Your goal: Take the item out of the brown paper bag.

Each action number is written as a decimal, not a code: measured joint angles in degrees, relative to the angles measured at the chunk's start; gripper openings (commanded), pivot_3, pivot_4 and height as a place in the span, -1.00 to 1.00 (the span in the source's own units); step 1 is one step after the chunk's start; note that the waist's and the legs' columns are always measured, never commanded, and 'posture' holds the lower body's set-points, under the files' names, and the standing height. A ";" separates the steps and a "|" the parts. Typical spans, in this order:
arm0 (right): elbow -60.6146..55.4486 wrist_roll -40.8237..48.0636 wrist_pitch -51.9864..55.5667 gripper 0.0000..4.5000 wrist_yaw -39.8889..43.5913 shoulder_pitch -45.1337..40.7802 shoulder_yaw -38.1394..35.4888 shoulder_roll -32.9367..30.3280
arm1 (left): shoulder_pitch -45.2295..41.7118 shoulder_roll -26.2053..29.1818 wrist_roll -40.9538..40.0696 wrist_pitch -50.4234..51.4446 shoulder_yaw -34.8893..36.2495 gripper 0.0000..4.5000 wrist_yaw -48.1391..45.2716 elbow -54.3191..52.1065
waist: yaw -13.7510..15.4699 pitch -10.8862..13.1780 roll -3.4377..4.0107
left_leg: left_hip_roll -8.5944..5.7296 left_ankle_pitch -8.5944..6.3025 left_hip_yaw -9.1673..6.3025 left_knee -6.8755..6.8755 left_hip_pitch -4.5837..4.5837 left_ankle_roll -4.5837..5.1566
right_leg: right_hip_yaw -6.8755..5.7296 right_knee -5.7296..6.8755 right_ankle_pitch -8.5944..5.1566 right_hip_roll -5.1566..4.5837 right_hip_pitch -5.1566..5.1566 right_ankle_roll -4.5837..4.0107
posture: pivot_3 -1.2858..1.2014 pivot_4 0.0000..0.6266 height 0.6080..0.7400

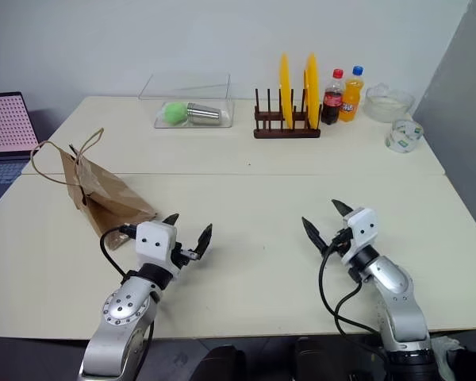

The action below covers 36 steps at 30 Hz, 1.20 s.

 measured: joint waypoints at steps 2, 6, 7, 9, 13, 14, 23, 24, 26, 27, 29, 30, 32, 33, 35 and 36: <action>0.01 -0.02 0.00 1.00 0.68 -0.17 0.54 -0.23 | -0.04 0.00 0.28 0.21 0.01 0.83 0.42 -0.01 | 0.00 0.00 0.00 | 0.00 0.00 0.00 0.00 0.00 0.00 | 0.00 0.00 0.00 0.00 0.00 0.00 | 0.03 -0.52 1.00; -0.04 0.62 0.76 1.00 3.59 -2.03 1.20 -1.81 | 0.30 -0.50 0.75 2.36 0.47 0.83 2.21 -1.58 | -0.06 0.01 -0.01 | 0.00 0.00 0.01 0.00 -0.01 0.00 | 0.00 0.00 0.00 0.00 -0.01 0.00 | 0.03 -0.52 1.00; -0.14 1.73 1.95 1.00 5.14 -3.32 1.68 -2.64 | 0.74 -1.00 0.75 3.42 1.00 0.83 3.05 -3.33 | -0.13 0.02 0.00 | 0.00 0.00 0.01 0.00 0.00 0.00 | 0.01 0.00 0.00 0.00 -0.01 0.00 | 0.03 -0.52 1.00; -1.30 4.68 5.09 1.00 8.46 -7.16 2.51 -4.27 | 1.76 -2.66 0.70 6.06 2.35 0.83 5.23 -8.25 | -0.23 0.03 0.00 | 0.02 0.00 0.00 0.00 0.01 0.00 | 0.00 0.01 0.00 0.01 -0.01 0.00 | 0.03 -0.52 1.00; -2.50 10.11 11.30 1.00 13.75 -13.44 3.34 -6.41 | 4.78 -7.31 -1.38 12.00 5.63 0.83 8.93 -17.26 | -0.25 0.05 -0.02 | 0.03 0.00 0.00 0.01 -0.04 0.00 | 0.00 -0.02 0.00 0.03 -0.01 0.00 | 0.03 -0.52 1.00; -2.55 11.59 12.93 1.00 15.15 -15.36 3.29 -7.23 | 5.38 -8.55 -2.40 14.03 6.83 0.83 9.95 -20.12 | -0.18 0.06 -0.05 | 0.02 0.00 -0.03 0.01 -0.04 0.00 | -0.02 -0.04 0.00 0.03 0.00 0.00 | 0.03 -0.52 1.00; -2.21 16.67 20.65 1.00 26.32 -22.67 6.65 -10.33 | 0.17 -5.06 -9.84 29.98 25.85 0.83 13.08 -28.61 | -0.04 0.05 -0.08 | 0.00 0.00 -0.14 0.04 -0.04 0.00 | -0.12 -0.04 0.00 0.08 0.04 0.00 | 0.03 -0.52 1.00; -2.10 16.89 20.95 1.00 27.02 -23.26 7.02 -10.37 | -1.33 -3.75 -10.58 31.59 27.29 0.83 12.86 -28.10 | -0.04 0.05 -0.09 | 0.00 0.00 -0.14 0.04 -0.04 0.00 | -0.13 -0.03 0.00 0.08 0.03 0.00 | 0.03 -0.52 1.00; -1.77 17.01 21.19 1.00 28.03 -24.09 7.22 -10.35 | -5.77 -0.16 -12.18 35.44 30.41 0.83 12.65 -26.19 | 0.00 0.04 -0.09 | -0.01 0.00 -0.17 0.04 -0.02 0.00 | -0.16 -0.03 0.00 0.08 0.06 0.00 | 0.03 -0.52 1.00; -1.45 17.01 21.20 1.00 28.48 -24.30 7.23 -10.32 | -8.27 1.69 -12.88 37.69 31.79 0.83 12.60 -24.57 | 0.00 0.04 -0.10 | -0.01 0.00 -0.18 0.04 -0.03 0.00 | -0.16 -0.02 0.00 0.08 0.05 0.00 | 0.03 -0.52 1.00; -1.11 16.96 21.20 1.00 28.83 -24.31 7.25 -10.30 | -12.02 4.22 -14.01 41.21 33.58 0.83 12.46 -21.98 | -0.04 0.04 -0.10 | -0.01 0.00 -0.14 0.04 -0.03 0.00 | -0.11 -0.03 0.01 0.07 0.04 0.00 | 0.03 -0.52 1.00; -1.03 16.95 21.20 1.00 28.93 -24.30 7.25 -10.21 | -13.84 5.53 -14.46 42.73 33.79 0.83 12.32 -20.64 | -0.05 0.05 -0.11 | 0.00 0.00 -0.14 0.04 -0.04 0.00 | -0.11 -0.04 0.01 0.06 0.03 0.00 | 0.03 -0.52 1.00; -1.01 16.94 21.21 1.00 29.13 -24.37 7.28 -10.12 | -18.71 7.76 -15.21 46.12 34.16 0.83 12.20 -16.89 | 0.00 0.05 -0.12 | 0.00 0.00 -0.19 0.04 -0.05 -0.01 | -0.15 -0.03 0.01 0.06 0.03 0.00 | 0.03 -0.52 1.00; -1.08 16.95 21.22 1.00 29.16 -24.41 7.30 -10.10 | -20.81 8.36 -15.38 47.46 34.68 0.83 12.44 -15.48 | -0.03 0.05 -0.12 | 0.00 0.00 -0.17 0.04 -0.05 -0.01 | -0.14 -0.04 0.01 0.06 0.03 0.00 | 0.03 -0.52 1.00; -1.27 16.95 21.40 1.00 29.21 -24.41 7.30 -10.23 | -25.66 10.02 -15.56 50.82 35.30 0.83 12.89 -10.89 | -0.04 0.07 -0.15 | -0.01 0.00 -0.17 0.03 -0.05 -0.01 | -0.13 -0.02 0.01 0.05 0.02 0.00 | 0.03 -0.52 1.00; -1.64 16.98 21.53 1.00 29.31 -24.40 7.30 -10.37 | -27.34 10.87 -15.53 52.03 35.41 0.83 13.06 -8.88 | -0.04 0.07 -0.15 | 0.00 0.00 -0.17 0.02 -0.04 -0.02 | -0.13 -0.02 0.01 0.05 0.01 0.00 | 0.03 -0.52 1.00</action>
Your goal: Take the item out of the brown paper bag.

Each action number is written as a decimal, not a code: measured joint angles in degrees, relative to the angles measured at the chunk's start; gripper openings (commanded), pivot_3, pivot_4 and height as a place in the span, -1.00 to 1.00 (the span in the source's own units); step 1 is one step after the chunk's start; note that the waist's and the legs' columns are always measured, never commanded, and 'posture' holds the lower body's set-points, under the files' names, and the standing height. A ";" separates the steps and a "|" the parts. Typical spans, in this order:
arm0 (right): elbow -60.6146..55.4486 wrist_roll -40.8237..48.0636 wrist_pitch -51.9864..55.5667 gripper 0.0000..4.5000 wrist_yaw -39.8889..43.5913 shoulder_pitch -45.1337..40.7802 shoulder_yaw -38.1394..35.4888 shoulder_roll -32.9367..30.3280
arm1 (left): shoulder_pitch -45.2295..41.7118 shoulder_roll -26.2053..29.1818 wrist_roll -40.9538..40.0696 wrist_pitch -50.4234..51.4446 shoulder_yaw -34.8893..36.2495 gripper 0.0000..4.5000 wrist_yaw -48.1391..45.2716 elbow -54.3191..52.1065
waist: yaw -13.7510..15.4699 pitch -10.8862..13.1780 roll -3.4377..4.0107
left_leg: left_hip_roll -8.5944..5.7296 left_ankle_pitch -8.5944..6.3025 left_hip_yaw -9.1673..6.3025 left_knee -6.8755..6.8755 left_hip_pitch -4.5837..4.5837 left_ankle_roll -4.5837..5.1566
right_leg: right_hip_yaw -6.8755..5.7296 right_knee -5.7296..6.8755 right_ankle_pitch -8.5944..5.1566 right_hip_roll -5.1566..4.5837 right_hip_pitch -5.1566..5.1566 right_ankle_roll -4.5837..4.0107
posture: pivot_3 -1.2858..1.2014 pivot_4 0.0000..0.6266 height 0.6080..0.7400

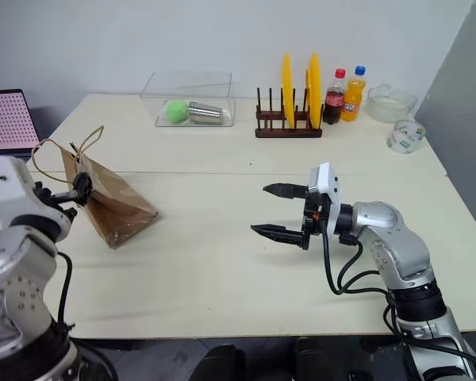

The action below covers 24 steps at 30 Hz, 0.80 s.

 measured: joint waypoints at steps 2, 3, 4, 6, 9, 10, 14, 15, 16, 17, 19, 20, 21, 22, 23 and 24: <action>-0.91 0.07 0.78 1.00 0.53 -0.02 0.01 -0.86 | -2.95 1.56 0.22 1.73 0.03 0.83 0.15 4.40 | 0.00 0.00 -0.01 | 0.00 0.00 0.00 -0.01 -0.01 -0.01 | 0.00 0.01 0.00 -0.01 -0.02 0.00 | 0.03 -0.52 1.00; -1.27 0.20 0.98 1.00 0.67 -0.03 0.00 -1.16 | -3.69 2.14 0.40 2.07 0.03 0.83 0.14 5.91 | -0.01 0.00 -0.01 | 0.01 0.00 0.00 -0.02 -0.01 -0.01 | 0.00 0.01 0.00 -0.01 -0.02 0.00 | 0.03 -0.52 1.00; -1.79 0.62 1.49 1.00 1.07 -0.03 0.01 -1.84 | -4.60 2.81 0.59 2.24 0.01 0.83 0.08 7.87 | -0.03 0.01 -0.01 | 0.01 0.00 0.00 -0.02 -0.01 -0.02 | 0.02 0.01 0.00 -0.02 -0.03 0.00 | 0.03 -0.52 1.00; -2.94 1.08 2.63 1.00 2.16 -0.23 0.02 -3.42 | -6.20 3.65 0.79 3.03 0.00 0.83 0.00 10.77 | -0.01 0.01 -0.01 | 0.01 0.00 -0.01 -0.02 -0.02 -0.02 | 0.00 0.00 0.00 -0.04 -0.04 -0.01 | 0.03 -0.52 1.00; -4.22 1.60 3.92 1.00 2.97 -1.36 -0.07 -4.62 | -7.44 4.53 1.04 3.25 -1.24 0.83 -0.37 14.25 | -0.01 0.02 -0.03 | 0.00 0.00 -0.01 -0.02 -0.02 -0.03 | 0.00 0.00 0.00 -0.07 -0.03 -0.01 | 0.03 -0.52 1.00; -4.62 1.72 4.29 1.00 3.02 -1.51 -0.09 -4.67 | -7.71 4.67 1.21 3.22 -2.01 0.83 -0.47 15.07 | 0.00 0.02 -0.03 | 0.00 0.00 -0.01 -0.02 -0.02 -0.04 | 0.00 0.00 0.00 -0.08 -0.04 -0.01 | 0.03 -0.52 1.00; -5.39 2.38 4.94 1.00 2.95 -1.51 -0.09 -4.84 | -8.75 5.61 1.74 2.21 -4.47 0.83 -1.25 17.24 | 0.02 0.04 -0.07 | -0.02 0.00 -0.01 -0.02 -0.04 -0.04 | 0.01 0.00 0.01 -0.13 -0.04 -0.01 | 0.03 -0.52 1.00; -5.46 2.45 5.02 1.00 2.87 -1.50 -0.09 -4.87 | -9.00 5.74 1.86 1.56 -4.76 0.83 -1.53 17.38 | 0.02 0.04 -0.06 | -0.03 0.00 -0.01 -0.02 -0.04 -0.05 | 0.00 0.00 0.01 -0.14 -0.04 -0.02 | 0.03 -0.52 1.00; -5.47 2.61 5.19 1.00 2.76 -1.50 -0.09 -4.91 | -9.29 5.98 2.01 0.96 -5.21 0.83 -1.58 17.69 | 0.04 0.04 -0.06 | -0.03 0.00 -0.01 -0.02 -0.04 -0.05 | 0.00 0.00 0.01 -0.16 -0.04 -0.02 | 0.03 -0.52 1.00; -5.58 2.87 5.36 1.00 2.65 -1.48 -0.10 -4.95 | -9.49 6.19 2.15 0.09 -5.40 0.83 -1.59 18.04 | 0.04 0.04 -0.06 | -0.04 0.00 -0.01 -0.02 -0.04 -0.05 | 0.00 0.00 0.01 -0.16 -0.04 -0.02 | 0.03 -0.52 1.00; -5.83 2.94 5.51 1.00 2.51 -1.46 -0.12 -5.02 | -10.06 6.28 2.71 -1.19 -5.54 0.83 -1.57 18.26 | 0.05 0.04 -0.07 | -0.04 0.00 -0.01 -0.02 -0.05 -0.05 | 0.00 0.00 0.03 -0.17 -0.05 -0.05 | 0.03 -0.52 1.00; -5.92 3.00 5.58 1.00 2.40 -1.46 -0.13 -5.02 | -10.29 6.41 2.93 -1.82 -5.66 0.83 -1.59 18.26 | 0.04 0.04 -0.07 | -0.04 0.00 -0.01 -0.03 -0.05 -0.05 | 0.00 0.00 0.02 -0.17 -0.05 -0.04 | 0.03 -0.52 1.00; -5.92 3.04 5.67 1.00 2.29 -1.46 -0.13 -5.03 | -10.42 6.71 3.03 -2.29 -5.82 0.83 -1.65 18.25 | 0.04 0.04 -0.07 | -0.04 0.00 -0.01 -0.03 -0.05 -0.05 | 0.00 0.00 0.02 -0.17 -0.05 -0.04 | 0.03 -0.52 1.00; -5.92 3.04 5.72 1.00 2.18 -1.46 -0.13 -5.04 | -10.46 7.08 3.09 -2.59 -6.03 0.83 -1.72 18.24 | 0.04 0.04 -0.07 | -0.04 0.00 0.00 -0.03 -0.04 -0.05 | 0.00 0.00 0.02 -0.18 -0.05 -0.04 | 0.03 -0.52 1.00; -5.92 3.04 5.72 1.00 2.10 -1.46 -0.13 -5.05 | -10.47 7.32 3.11 -2.90 -6.29 0.83 -1.82 18.24 | 0.04 0.04 -0.07 | -0.04 0.00 0.00 -0.03 -0.04 -0.05 | 0.00 0.00 0.02 -0.18 -0.05 -0.04 | 0.03 -0.52 1.00; -5.91 3.04 5.72 1.00 2.07 -1.47 -0.13 -5.05 | -10.52 7.39 3.12 -3.16 -6.47 0.83 -1.97 18.23 | 0.05 0.04 -0.07 | -0.05 0.00 0.00 -0.03 -0.05 -0.05 | -0.01 0.00 0.02 -0.19 -0.05 -0.04 | 0.03 -0.52 1.00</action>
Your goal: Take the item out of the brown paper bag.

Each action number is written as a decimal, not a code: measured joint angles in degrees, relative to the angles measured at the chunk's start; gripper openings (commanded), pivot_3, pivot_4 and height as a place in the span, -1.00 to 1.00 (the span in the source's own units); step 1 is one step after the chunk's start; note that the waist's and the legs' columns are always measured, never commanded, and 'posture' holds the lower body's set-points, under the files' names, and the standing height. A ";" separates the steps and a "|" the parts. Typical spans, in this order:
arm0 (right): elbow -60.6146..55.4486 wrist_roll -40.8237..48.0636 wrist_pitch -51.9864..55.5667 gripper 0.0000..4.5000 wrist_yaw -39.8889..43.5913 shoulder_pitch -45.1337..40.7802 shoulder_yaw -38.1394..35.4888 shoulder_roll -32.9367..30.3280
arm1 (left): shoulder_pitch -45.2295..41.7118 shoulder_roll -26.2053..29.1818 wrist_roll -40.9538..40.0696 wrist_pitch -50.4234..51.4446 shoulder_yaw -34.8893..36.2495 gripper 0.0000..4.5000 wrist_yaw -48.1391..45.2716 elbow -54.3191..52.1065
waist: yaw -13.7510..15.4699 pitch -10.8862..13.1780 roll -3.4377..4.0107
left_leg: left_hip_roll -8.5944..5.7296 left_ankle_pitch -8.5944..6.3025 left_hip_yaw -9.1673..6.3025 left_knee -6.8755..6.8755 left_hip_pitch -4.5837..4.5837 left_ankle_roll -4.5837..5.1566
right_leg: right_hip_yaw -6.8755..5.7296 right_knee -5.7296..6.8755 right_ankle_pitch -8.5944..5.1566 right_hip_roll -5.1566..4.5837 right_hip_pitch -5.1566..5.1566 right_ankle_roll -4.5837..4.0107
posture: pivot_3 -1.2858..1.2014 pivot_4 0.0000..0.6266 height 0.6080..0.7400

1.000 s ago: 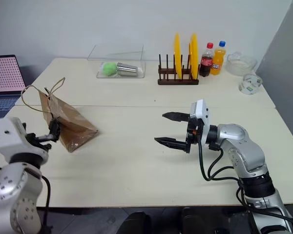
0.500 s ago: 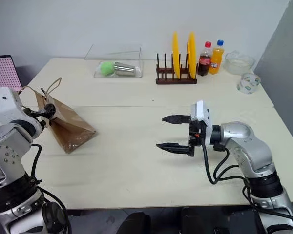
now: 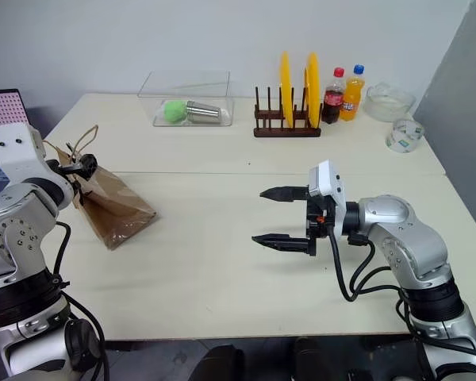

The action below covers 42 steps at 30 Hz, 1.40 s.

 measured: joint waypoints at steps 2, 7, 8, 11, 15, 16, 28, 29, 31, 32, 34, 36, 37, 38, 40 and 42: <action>0.07 0.00 0.00 1.00 -0.02 -0.02 0.00 0.00 | -0.13 0.14 0.02 -0.30 -0.47 0.66 -0.48 0.00 | -0.01 0.00 0.00 | -0.01 0.00 0.00 0.00 -0.01 0.00 | 0.00 0.00 0.00 -0.01 0.00 0.00 | 0.03 -0.52 1.00; 0.55 0.00 0.00 1.00 -0.09 -0.22 0.00 0.01 | -0.67 1.27 0.22 -2.61 -1.71 0.02 -1.17 0.39 | -0.01 0.00 -0.01 | -0.01 0.00 0.00 0.00 0.00 0.00 | 0.00 0.00 0.00 -0.01 0.00 0.00 | 0.03 -0.52 1.00; 0.61 -0.01 0.00 1.00 -0.10 -0.23 0.00 0.01 | -0.87 1.62 0.23 -2.98 -1.85 -0.13 -1.28 0.94 | -0.02 0.00 -0.01 | -0.01 0.00 0.00 0.00 0.00 0.00 | 0.00 0.01 0.00 -0.01 0.00 0.00 | 0.03 -0.52 1.00; 0.63 -0.01 0.02 1.00 -0.16 -0.24 0.00 0.01 | -1.72 2.96 0.40 -4.60 -2.12 -0.57 -2.00 3.27 | -0.01 0.01 -0.01 | -0.01 0.00 0.00 0.00 -0.01 0.00 | -0.01 0.01 0.00 -0.01 -0.01 0.00 | 0.03 -0.52 1.00; 0.63 -0.01 0.09 1.00 -0.23 -0.24 0.00 0.02 | -2.63 4.40 0.94 -6.96 -2.45 -0.99 -2.44 5.78 | -0.02 0.01 -0.01 | -0.02 0.00 0.01 0.00 -0.01 0.01 | -0.01 0.00 0.00 -0.02 -0.01 0.00 | 0.03 -0.52 1.00; 0.63 -0.01 0.10 1.00 -0.26 -0.24 0.00 0.03 | -2.94 4.71 1.04 -7.61 -2.57 -0.99 -2.64 6.65 | 0.00 0.01 -0.01 | -0.02 0.00 0.01 0.00 -0.01 0.01 | -0.01 0.00 0.00 -0.02 -0.01 0.00 | 0.03 -0.52 1.00; -1.22 0.23 1.06 1.00 -3.05 0.37 -0.26 -0.01 | -9.69 14.56 -2.69 -8.89 -9.15 -0.99 -19.27 14.37 | -0.05 0.19 -0.29 | -0.03 0.00 -0.01 0.00 -0.10 0.00 | -0.06 -0.01 0.02 -0.06 -0.07 -0.03 | 0.03 -0.52 1.00; -1.81 0.33 1.46 1.00 -3.79 0.73 -0.40 0.00 | -10.54 15.21 -2.93 -9.01 -10.23 -0.99 -21.45 15.29 | -0.04 0.20 -0.30 | -0.04 0.00 -0.01 0.00 -0.10 0.00 | -0.06 -0.01 0.02 -0.06 -0.07 -0.03 | 0.03 -0.52 1.00; -2.77 0.50 1.92 1.00 -5.31 1.66 -0.92 0.09 | -12.80 16.10 -3.83 -9.66 -12.41 -0.99 -25.35 17.26 | -0.03 0.25 -0.37 | -0.04 0.00 -0.01 0.00 -0.11 0.00 | -0.07 -0.01 -0.01 -0.07 -0.07 0.01 | 0.03 -0.52 1.00; -3.19 0.64 2.18 1.00 -5.94 2.13 -1.36 0.15 | -13.73 16.29 -3.91 -10.32 -13.33 -0.99 -26.74 18.21 | 0.02 0.27 -0.39 | -0.05 0.00 -0.02 0.01 -0.11 0.00 | -0.07 -0.01 -0.01 -0.07 -0.07 0.01 | 0.03 -0.52 1.00; -4.09 1.16 2.89 1.00 -7.80 2.91 -2.45 0.41 | -16.25 16.79 -3.92 -11.80 -15.40 -0.99 -30.06 20.71 | 0.02 0.30 -0.44 | -0.05 0.01 -0.01 0.01 -0.12 -0.01 | -0.07 -0.01 0.00 -0.07 -0.08 0.01 | 0.03 -0.52 1.00; -5.01 2.10 3.60 1.00 -9.38 3.25 -3.13 0.54 | -18.72 16.91 -3.89 -13.10 -17.15 -0.99 -32.88 23.07 | -0.01 0.31 -0.44 | -0.05 0.00 0.00 0.01 -0.12 0.00 | -0.06 -0.01 0.00 -0.07 -0.09 0.01 | 0.03 -0.52 1.00; -5.73 2.52 3.97 1.00 -10.20 3.79 -3.72 0.61 | -20.34 16.86 -3.81 -13.87 -18.31 -0.99 -34.23 24.49 | -0.01 0.33 -0.46 | -0.05 0.00 -0.02 0.00 -0.14 0.00 | -0.08 -0.01 -0.01 -0.07 -0.10 0.01 | 0.03 -0.52 1.00; -6.61 2.74 4.35 1.00 -11.33 4.65 -4.61 0.67 | -22.86 16.66 -3.64 -15.05 -20.07 -0.99 -36.06 27.16 | 0.09 0.35 -0.49 | -0.06 0.01 -0.05 0.01 -0.18 0.00 | -0.13 0.00 -0.01 -0.07 -0.11 0.01 | 0.03 -0.52 1.00; -8.05 2.93 5.10 1.00 -13.87 5.97 -5.74 0.54 | -27.91 15.54 -3.08 -17.63 -22.73 -0.99 -39.11 32.16 | 0.27 0.36 -0.50 | -0.08 0.01 -0.09 0.05 -0.25 0.00 | -0.17 0.00 -0.01 -0.08 -0.14 0.01 | 0.03 -0.52 1.00; -9.35 2.92 5.43 1.00 -16.32 7.13 -6.81 0.60 | -32.03 14.03 -2.31 -20.35 -24.76 -0.99 -41.79 36.22 | 0.27 0.36 -0.50 | -0.10 0.00 -0.03 0.06 -0.27 0.01 | -0.12 -0.01 -0.01 -0.09 -0.14 0.02 | 0.03 -0.52 1.00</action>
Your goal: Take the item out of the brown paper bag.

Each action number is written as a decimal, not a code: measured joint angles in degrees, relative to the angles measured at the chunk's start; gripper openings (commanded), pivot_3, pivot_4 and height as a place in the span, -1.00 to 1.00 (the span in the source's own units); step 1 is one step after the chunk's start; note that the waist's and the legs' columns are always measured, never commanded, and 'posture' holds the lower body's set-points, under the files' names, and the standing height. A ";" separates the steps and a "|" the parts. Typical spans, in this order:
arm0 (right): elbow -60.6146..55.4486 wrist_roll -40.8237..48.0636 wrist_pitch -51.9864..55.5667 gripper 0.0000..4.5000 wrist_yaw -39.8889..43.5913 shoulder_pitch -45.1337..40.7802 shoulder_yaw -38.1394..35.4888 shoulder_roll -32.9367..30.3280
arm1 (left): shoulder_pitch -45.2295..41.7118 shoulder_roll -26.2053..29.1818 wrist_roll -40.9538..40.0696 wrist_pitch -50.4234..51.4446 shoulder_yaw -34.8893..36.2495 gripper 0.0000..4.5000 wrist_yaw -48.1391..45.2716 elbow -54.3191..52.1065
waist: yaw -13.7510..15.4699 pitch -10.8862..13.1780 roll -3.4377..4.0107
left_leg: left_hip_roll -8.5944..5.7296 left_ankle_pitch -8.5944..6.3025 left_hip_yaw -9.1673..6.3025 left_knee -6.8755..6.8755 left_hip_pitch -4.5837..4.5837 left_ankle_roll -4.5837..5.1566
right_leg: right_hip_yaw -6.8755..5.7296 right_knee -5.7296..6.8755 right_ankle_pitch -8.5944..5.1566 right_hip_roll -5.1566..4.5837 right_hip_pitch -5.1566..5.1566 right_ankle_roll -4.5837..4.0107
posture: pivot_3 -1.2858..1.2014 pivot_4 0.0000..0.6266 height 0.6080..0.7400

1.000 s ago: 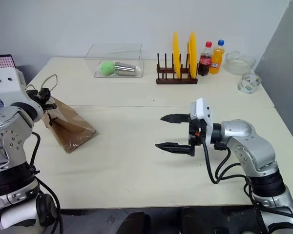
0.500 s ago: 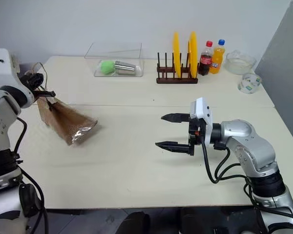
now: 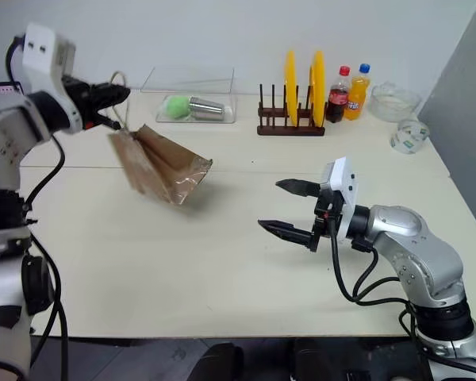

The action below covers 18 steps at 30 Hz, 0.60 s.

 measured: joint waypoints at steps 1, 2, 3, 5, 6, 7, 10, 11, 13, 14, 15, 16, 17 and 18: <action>-0.53 0.01 0.25 1.00 -1.15 0.29 -0.40 -0.01 | -1.73 -0.93 0.32 -1.42 -0.76 -0.99 -1.45 2.19 | -0.06 0.00 0.00 | -0.01 0.00 0.01 0.00 0.00 0.00 | 0.02 -0.01 0.00 -0.01 0.00 0.00 | 0.03 -0.52 1.00; -1.33 0.05 0.61 1.00 -2.26 0.77 -1.00 -0.02 | -3.61 -2.11 0.85 -3.19 -1.90 -0.99 -3.11 5.02 | -0.12 0.00 0.00 | -0.01 0.00 0.02 0.00 0.00 0.01 | 0.01 0.00 0.00 -0.01 0.00 0.00 | 0.03 -0.52 1.00; -1.85 0.11 0.94 1.00 -3.10 0.97 -1.30 0.02 | -4.74 -2.93 1.25 -4.59 -2.68 -0.99 -4.46 6.95 | -0.15 0.00 0.00 | -0.01 0.00 0.03 0.00 0.00 0.01 | 0.01 0.00 0.00 -0.01 -0.01 0.00 | 0.03 -0.52 1.00; -3.59 0.22 1.49 1.00 -5.14 2.29 -2.57 -0.04 | -7.59 -5.32 2.41 -7.97 -4.70 -0.99 -8.30 12.46 | -0.19 0.01 -0.01 | 0.00 0.00 0.01 -0.01 -0.03 0.01 | -0.01 0.02 0.00 0.01 -0.04 0.01 | 0.03 -0.52 1.00; -4.22 0.26 1.87 1.00 -6.01 2.54 -2.74 -0.06 | -8.63 -6.40 2.83 -9.47 -5.57 -0.99 -10.17 14.87 | -0.21 0.01 -0.01 | 0.00 0.00 0.01 -0.01 -0.05 0.01 | -0.01 0.02 0.00 0.01 -0.07 0.01 | 0.03 -0.52 1.00; -5.04 0.26 2.32 1.00 -6.91 2.89 -3.04 -0.10 | -9.77 -7.59 3.21 -11.09 -6.36 -0.99 -12.09 17.19 | -0.24 0.01 -0.01 | 0.00 0.00 0.01 0.00 -0.14 0.02 | -0.01 0.03 0.00 0.02 -0.13 0.01 | 0.03 -0.52 1.00; -8.12 0.69 3.77 1.00 -9.77 4.67 -4.22 -0.36 | -13.32 -11.31 4.49 -16.76 -8.10 -0.99 -18.72 24.70 | -0.27 0.02 -0.02 | -0.01 0.00 -0.01 0.03 -0.36 0.03 | -0.04 0.03 0.00 0.03 -0.29 0.00 | 0.03 -0.52 1.00; -9.31 0.79 4.24 1.00 -10.82 5.27 -4.67 -0.51 | -14.51 -12.55 4.90 -19.30 -8.47 -0.99 -21.15 27.18 | -0.26 0.02 -0.02 | -0.01 0.00 -0.01 0.06 -0.51 0.03 | -0.04 0.04 0.00 0.03 -0.43 0.00 | 0.03 -0.52 1.00; -11.70 1.27 4.94 1.00 -12.67 6.95 -5.24 -0.70 | -16.50 -14.63 5.54 -23.44 -9.02 -0.99 -24.98 31.41 | -0.29 0.02 -0.02 | -0.02 0.00 0.02 0.09 -0.68 0.03 | -0.01 0.12 0.02 0.03 -0.66 -0.04 | 0.03 -0.52 1.00; -12.71 1.51 5.18 1.00 -13.24 7.71 -5.40 -0.73 | -17.32 -15.26 6.01 -25.04 -9.11 -0.99 -26.52 33.11 | -0.35 0.02 -0.03 | -0.02 0.01 0.08 0.10 -0.77 0.03 | 0.05 0.20 0.06 0.03 -0.82 -0.09 | 0.03 -0.52 1.00; -13.59 1.77 5.43 1.00 -13.95 8.67 -5.82 -0.78 | -18.17 -15.98 6.54 -26.37 -9.21 -0.99 -27.83 34.78 | -0.39 0.03 -0.03 | -0.02 0.01 0.11 0.09 -0.80 0.04 | 0.08 0.24 0.12 0.04 -0.89 -0.20 | 0.03 -0.52 1.00; -14.47 1.84 5.73 1.00 -14.72 9.69 -6.29 -0.91 | -19.20 -16.70 7.09 -27.65 -9.32 -0.99 -29.16 36.69 | -0.44 0.03 -0.04 | -0.02 0.00 0.12 0.09 -0.81 0.04 | 0.08 0.25 0.13 0.05 -0.90 -0.21 | 0.03 -0.52 1.00; -15.44 1.85 5.88 1.00 -15.38 10.92 -6.91 -1.07 | -20.27 -17.49 7.62 -28.86 -9.41 -0.99 -30.44 38.35 | -0.45 0.03 -0.04 | -0.02 0.00 0.12 0.08 -0.81 0.05 | 0.07 0.25 0.12 0.06 -0.91 -0.20 | 0.03 -0.52 1.00; -16.38 1.84 5.92 1.00 -15.93 12.25 -7.32 -1.18 | -21.02 -18.24 8.05 -30.03 -9.52 -0.99 -31.72 39.39 | -0.43 0.03 -0.04 | -0.02 0.00 0.11 0.08 -0.81 0.05 | 0.06 0.24 0.10 0.07 -0.90 -0.16 | 0.03 -0.52 1.00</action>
